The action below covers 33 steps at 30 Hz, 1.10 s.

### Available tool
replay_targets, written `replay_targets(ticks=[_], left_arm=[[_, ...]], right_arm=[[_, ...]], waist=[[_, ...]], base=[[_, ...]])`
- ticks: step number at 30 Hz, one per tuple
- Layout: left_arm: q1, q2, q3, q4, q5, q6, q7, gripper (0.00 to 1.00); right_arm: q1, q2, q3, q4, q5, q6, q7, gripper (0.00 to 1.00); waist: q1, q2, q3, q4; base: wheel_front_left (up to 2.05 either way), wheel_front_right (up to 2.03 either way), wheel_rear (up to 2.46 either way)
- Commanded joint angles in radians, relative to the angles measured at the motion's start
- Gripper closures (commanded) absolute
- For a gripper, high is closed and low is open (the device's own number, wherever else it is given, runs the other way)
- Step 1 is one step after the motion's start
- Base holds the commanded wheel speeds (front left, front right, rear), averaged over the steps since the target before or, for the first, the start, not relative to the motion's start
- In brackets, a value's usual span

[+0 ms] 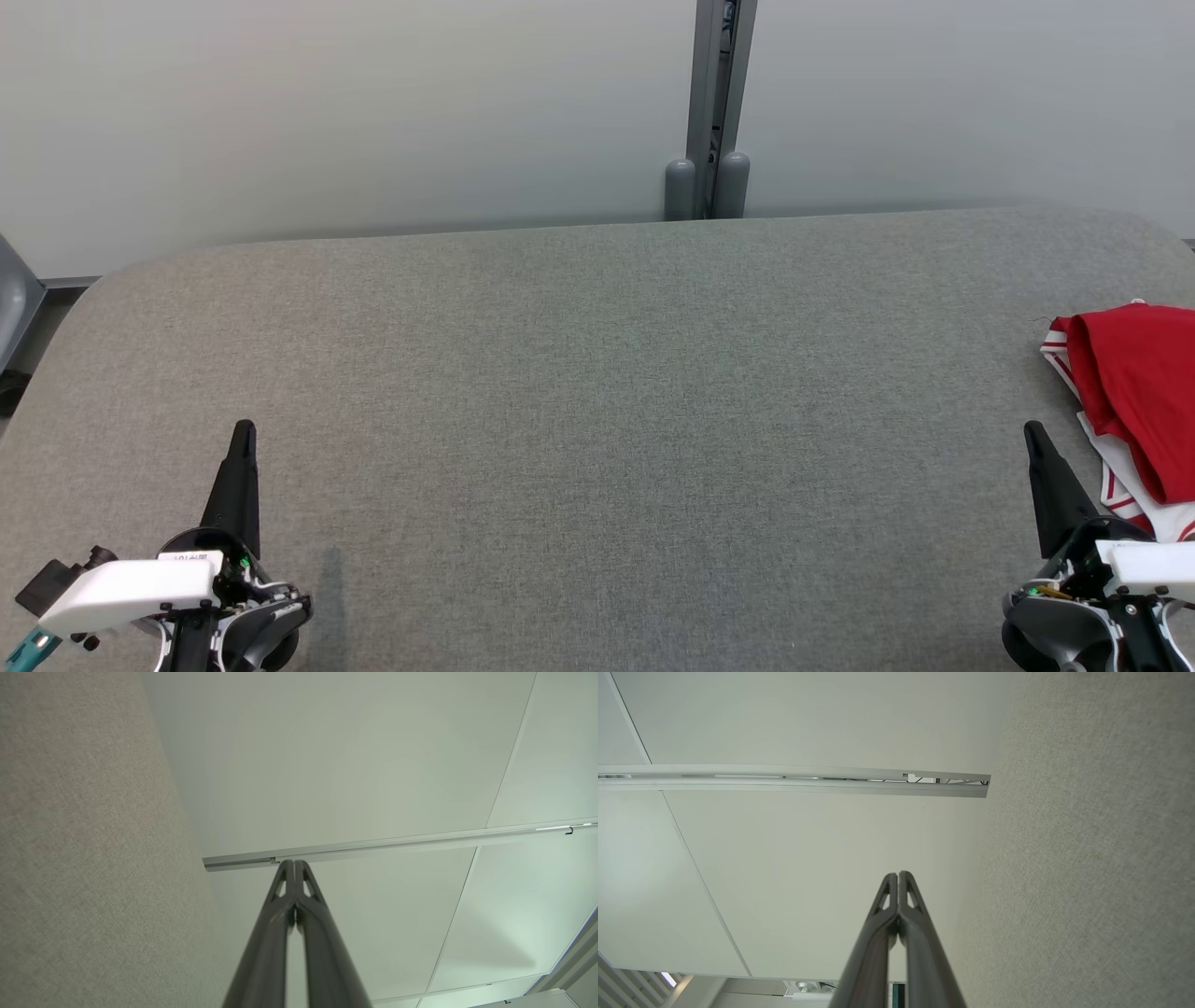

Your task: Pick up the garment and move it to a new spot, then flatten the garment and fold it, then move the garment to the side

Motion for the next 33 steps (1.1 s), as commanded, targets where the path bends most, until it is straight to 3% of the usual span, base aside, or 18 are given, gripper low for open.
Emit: replay_targets(ticks=[1, 33], left_arm=[[-0.014, 0.002, 0.004, 0.001, 0.003, -0.004, 0.003, 1.00], [-0.014, 0.001, 0.006, 0.001, 0.004, -0.004, 0.004, 1.00]], right_arm=[[-0.009, -0.005, -0.002, 0.003, 0.000, 0.001, 0.004, 1.00], [-0.009, -0.005, -0.003, 0.003, 0.000, 0.001, 0.004, 1.00]], waist=[[0.0000, -0.0001, 0.000, 0.000], [0.0000, -0.0001, 0.000, 0.000]], base=[[0.00, 0.00, 0.00], [0.00, 0.00, 0.00]])
